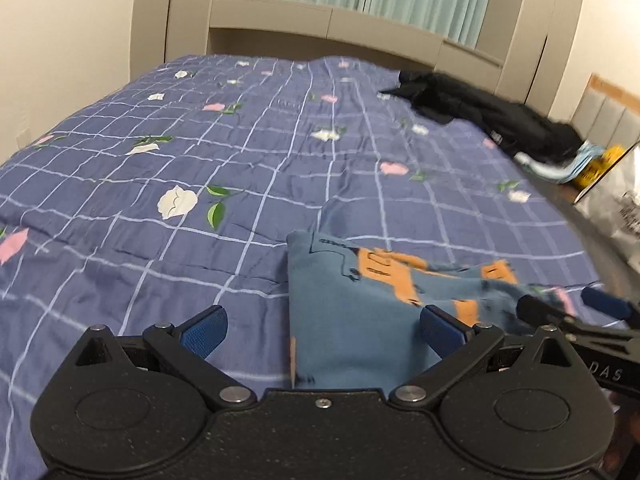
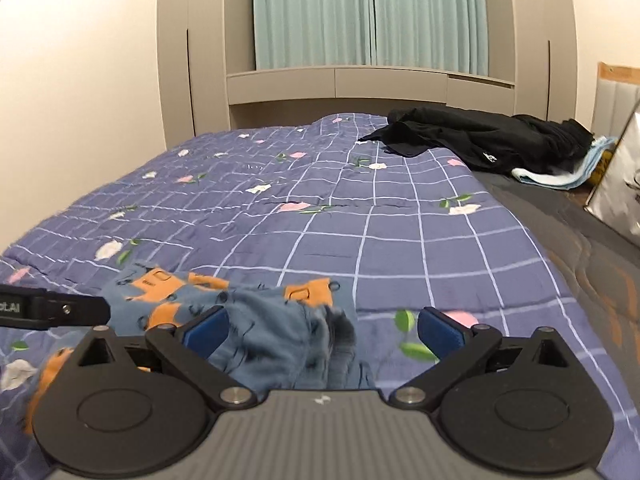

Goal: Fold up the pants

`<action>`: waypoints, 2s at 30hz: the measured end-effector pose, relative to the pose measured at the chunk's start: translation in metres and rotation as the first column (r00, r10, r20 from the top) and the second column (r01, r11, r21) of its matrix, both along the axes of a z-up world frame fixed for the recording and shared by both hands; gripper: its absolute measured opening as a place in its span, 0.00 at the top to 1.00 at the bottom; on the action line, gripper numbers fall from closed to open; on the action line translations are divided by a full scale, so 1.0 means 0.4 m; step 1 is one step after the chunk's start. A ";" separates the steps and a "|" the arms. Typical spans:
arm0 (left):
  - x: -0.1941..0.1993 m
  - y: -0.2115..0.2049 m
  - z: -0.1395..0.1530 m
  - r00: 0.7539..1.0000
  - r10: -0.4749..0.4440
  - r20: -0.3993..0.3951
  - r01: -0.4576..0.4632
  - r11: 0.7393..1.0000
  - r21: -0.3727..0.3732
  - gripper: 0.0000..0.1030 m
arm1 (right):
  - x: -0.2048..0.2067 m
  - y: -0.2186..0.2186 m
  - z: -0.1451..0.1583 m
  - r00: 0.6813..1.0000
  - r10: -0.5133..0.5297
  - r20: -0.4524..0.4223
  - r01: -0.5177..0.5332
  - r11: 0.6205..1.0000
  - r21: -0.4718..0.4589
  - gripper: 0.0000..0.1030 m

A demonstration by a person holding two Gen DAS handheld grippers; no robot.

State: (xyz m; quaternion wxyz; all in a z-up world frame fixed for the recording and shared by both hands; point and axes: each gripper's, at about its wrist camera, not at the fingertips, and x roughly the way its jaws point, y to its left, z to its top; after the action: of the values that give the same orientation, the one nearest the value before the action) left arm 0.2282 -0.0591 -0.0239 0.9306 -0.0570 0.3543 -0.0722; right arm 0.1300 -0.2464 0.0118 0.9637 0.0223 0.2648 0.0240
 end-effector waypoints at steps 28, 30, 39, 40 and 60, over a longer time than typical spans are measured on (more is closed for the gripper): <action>-0.052 -0.016 -0.025 0.999 -0.035 -0.012 0.035 0.999 0.022 0.01 | -0.044 -0.001 -0.046 0.997 -0.015 -0.074 0.017 0.999 0.029 0.00; -0.072 -0.019 -0.030 0.999 -0.045 -0.012 0.045 0.999 0.023 0.01 | -0.069 -0.003 -0.051 0.996 -0.020 -0.082 0.024 0.999 0.040 0.00; -0.141 -0.002 -0.058 0.999 -0.025 -0.023 0.025 0.999 -0.033 0.01 | -0.143 -0.025 -0.063 0.993 -0.050 -0.108 0.059 0.995 0.077 0.00; -0.147 0.000 -0.060 0.999 -0.026 -0.027 0.025 0.999 -0.037 0.01 | -0.148 -0.025 -0.064 0.993 -0.051 -0.110 0.060 0.995 0.077 0.00; -0.227 0.030 -0.081 0.999 0.007 -0.036 -0.011 0.995 -0.102 0.01 | -0.213 -0.025 -0.095 0.994 -0.066 -0.087 0.075 0.992 0.101 0.00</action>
State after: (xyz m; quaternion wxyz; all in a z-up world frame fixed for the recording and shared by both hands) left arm 0.1375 -0.0471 -0.0563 0.9202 -0.1075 0.3666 -0.0851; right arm 0.0448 -0.2563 -0.0261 0.9496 0.0830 0.3023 0.0028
